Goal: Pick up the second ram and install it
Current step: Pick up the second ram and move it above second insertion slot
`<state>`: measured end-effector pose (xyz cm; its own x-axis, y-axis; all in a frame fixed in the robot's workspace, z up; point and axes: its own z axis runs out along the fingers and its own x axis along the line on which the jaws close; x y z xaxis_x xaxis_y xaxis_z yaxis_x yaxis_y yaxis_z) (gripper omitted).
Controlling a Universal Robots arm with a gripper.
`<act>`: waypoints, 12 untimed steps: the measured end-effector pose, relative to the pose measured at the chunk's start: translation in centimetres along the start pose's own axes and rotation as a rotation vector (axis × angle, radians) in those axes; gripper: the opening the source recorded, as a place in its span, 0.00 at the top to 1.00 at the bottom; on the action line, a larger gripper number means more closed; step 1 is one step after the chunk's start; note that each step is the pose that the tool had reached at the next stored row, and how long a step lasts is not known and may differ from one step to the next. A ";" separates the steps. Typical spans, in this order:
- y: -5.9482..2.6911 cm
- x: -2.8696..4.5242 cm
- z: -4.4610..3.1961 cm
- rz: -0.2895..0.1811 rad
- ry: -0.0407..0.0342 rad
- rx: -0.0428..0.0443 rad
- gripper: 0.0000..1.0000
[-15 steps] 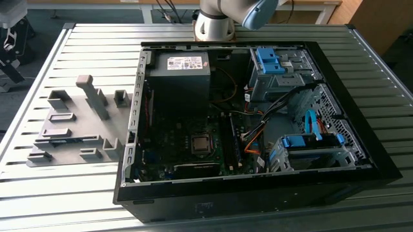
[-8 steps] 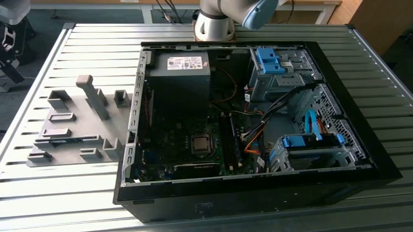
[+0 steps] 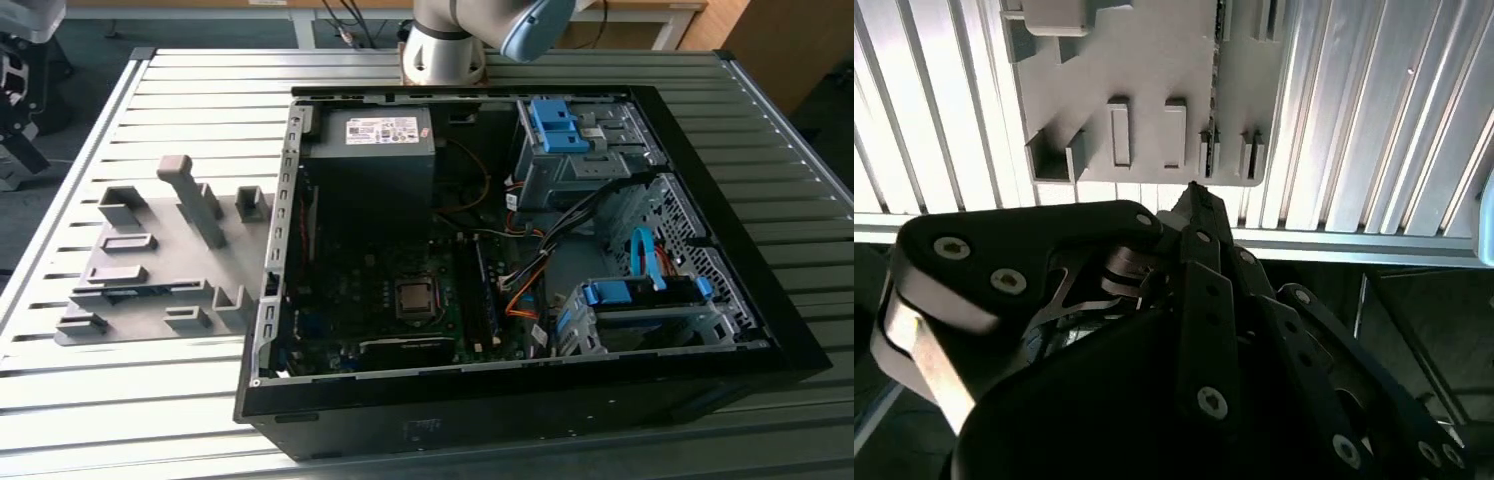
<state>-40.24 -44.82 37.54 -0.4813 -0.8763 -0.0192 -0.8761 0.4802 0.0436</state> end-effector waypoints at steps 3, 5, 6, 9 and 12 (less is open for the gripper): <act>0.04 0.02 0.01 -0.042 0.0018 -0.0008 0.89; 0.06 0.04 0.02 -0.071 0.0031 -0.0014 0.89; 0.07 0.05 0.02 -0.085 0.0036 -0.0016 0.89; 0.11 0.07 0.03 -0.127 0.0055 -0.0024 0.89; 0.14 0.09 0.04 -0.169 0.0073 -0.0032 0.89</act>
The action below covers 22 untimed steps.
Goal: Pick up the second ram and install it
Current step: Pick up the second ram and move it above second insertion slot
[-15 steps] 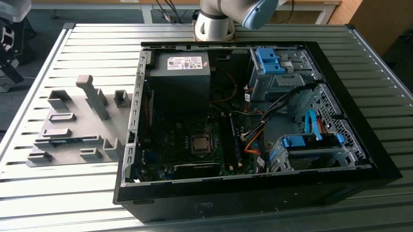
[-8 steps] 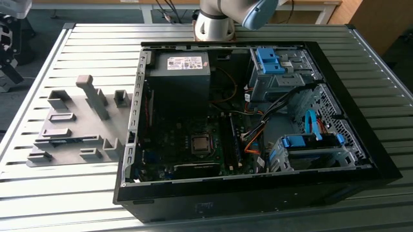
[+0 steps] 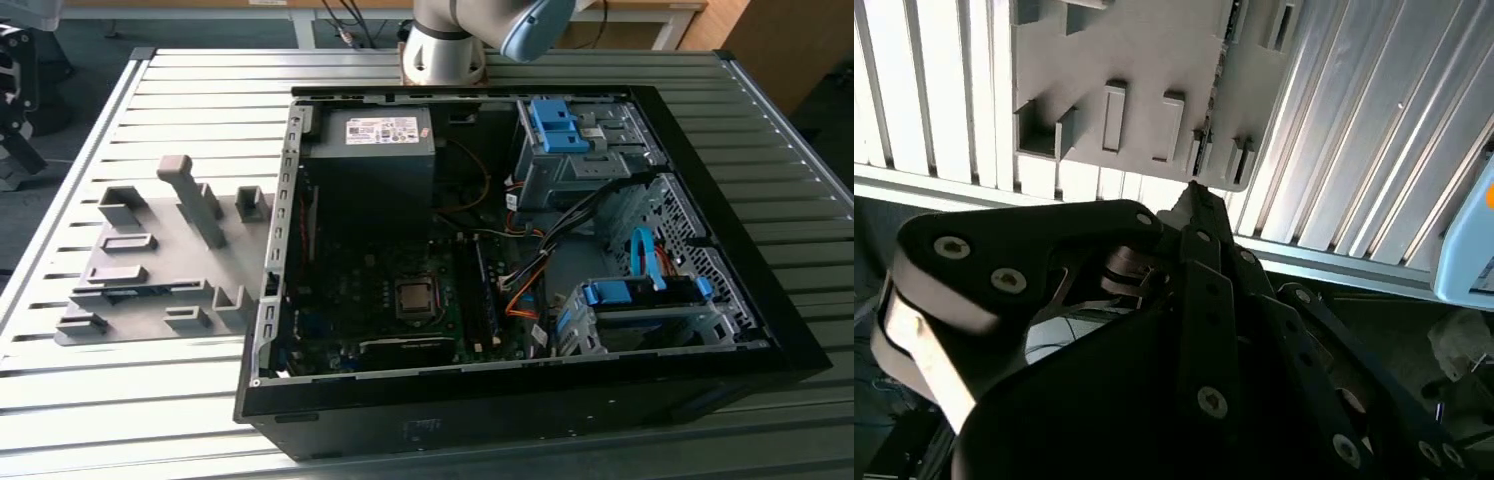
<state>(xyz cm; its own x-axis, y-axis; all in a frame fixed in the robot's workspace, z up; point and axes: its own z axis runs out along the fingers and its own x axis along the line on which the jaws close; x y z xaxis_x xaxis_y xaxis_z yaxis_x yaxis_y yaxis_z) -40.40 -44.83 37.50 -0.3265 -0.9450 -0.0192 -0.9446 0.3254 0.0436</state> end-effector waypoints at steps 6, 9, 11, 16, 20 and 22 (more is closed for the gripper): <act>0.06 0.02 0.02 -0.085 0.0037 -0.0017 0.89; 0.08 0.03 0.05 -0.131 0.0057 -0.0025 0.89; 0.10 0.04 0.07 -0.163 0.0072 -0.0031 0.89; 0.12 0.05 0.13 -0.245 0.0107 -0.0047 0.89; 0.14 0.06 0.17 -0.312 0.0137 -0.0060 0.89; 0.18 0.07 0.18 -0.323 0.0140 -0.0061 0.89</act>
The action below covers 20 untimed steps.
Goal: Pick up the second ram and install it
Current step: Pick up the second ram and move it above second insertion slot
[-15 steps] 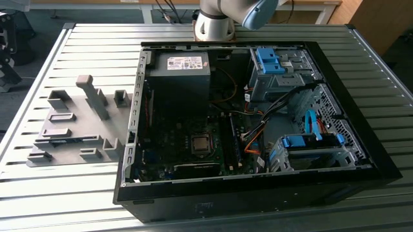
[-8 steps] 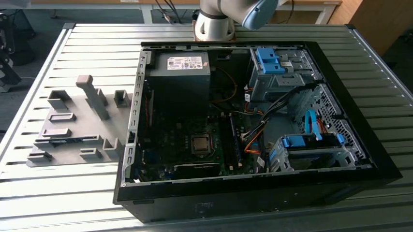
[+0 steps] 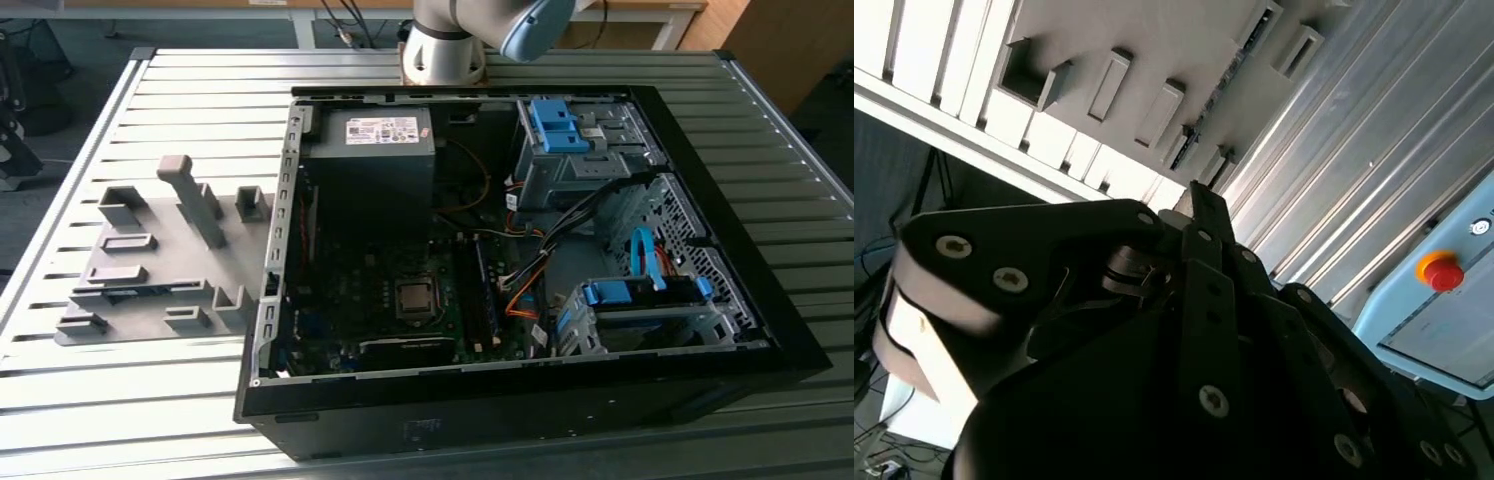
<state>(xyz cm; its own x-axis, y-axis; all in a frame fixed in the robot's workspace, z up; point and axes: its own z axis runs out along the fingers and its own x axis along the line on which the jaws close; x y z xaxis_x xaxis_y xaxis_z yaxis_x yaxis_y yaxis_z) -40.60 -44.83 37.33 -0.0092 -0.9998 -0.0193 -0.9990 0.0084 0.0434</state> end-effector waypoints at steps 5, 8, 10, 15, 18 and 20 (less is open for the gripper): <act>-0.01 0.00 0.00 -0.004 0.0008 -0.0002 0.89; -0.01 0.00 0.06 0.032 0.0001 0.0004 0.89; -0.01 0.02 0.10 0.034 -0.0001 0.0006 0.89; -0.01 0.03 0.09 0.034 0.0002 0.0004 0.89; -0.01 0.03 0.09 0.034 0.0003 0.0005 0.83; -0.01 0.03 0.09 0.034 0.0003 0.0005 0.83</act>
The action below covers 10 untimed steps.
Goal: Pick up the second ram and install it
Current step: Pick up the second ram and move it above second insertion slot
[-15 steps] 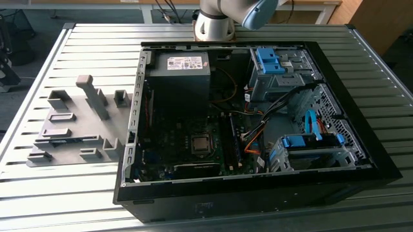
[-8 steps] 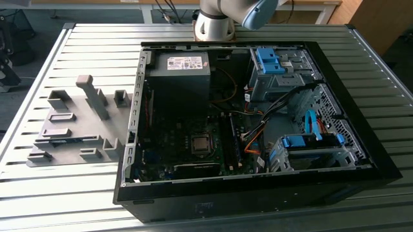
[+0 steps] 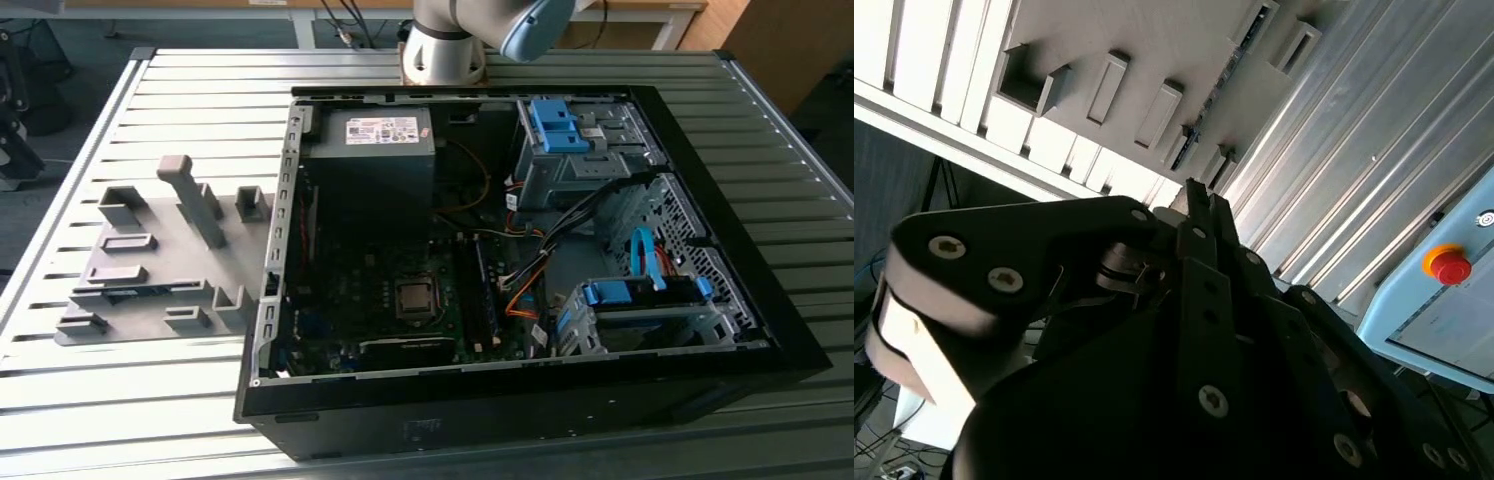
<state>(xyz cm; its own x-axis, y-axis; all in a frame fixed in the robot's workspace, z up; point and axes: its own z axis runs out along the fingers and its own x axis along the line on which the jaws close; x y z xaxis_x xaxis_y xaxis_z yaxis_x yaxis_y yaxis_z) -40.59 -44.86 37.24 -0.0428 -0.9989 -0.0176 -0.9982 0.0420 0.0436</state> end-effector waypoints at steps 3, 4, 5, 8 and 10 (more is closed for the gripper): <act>0.00 0.00 0.00 0.000 0.0001 0.0000 0.76; 0.00 0.00 0.01 0.000 0.0001 -0.0001 0.76; 0.00 0.00 0.01 0.000 0.0001 0.0000 0.69; 0.00 0.00 0.05 0.000 0.0000 0.0003 0.69; -0.01 0.00 0.09 0.000 0.0000 0.0005 0.69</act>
<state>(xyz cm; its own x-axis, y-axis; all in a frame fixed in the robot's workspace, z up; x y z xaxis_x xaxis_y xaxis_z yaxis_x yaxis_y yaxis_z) -40.59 -44.86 37.14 -0.0428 -0.9989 -0.0176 -0.9982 0.0420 0.0431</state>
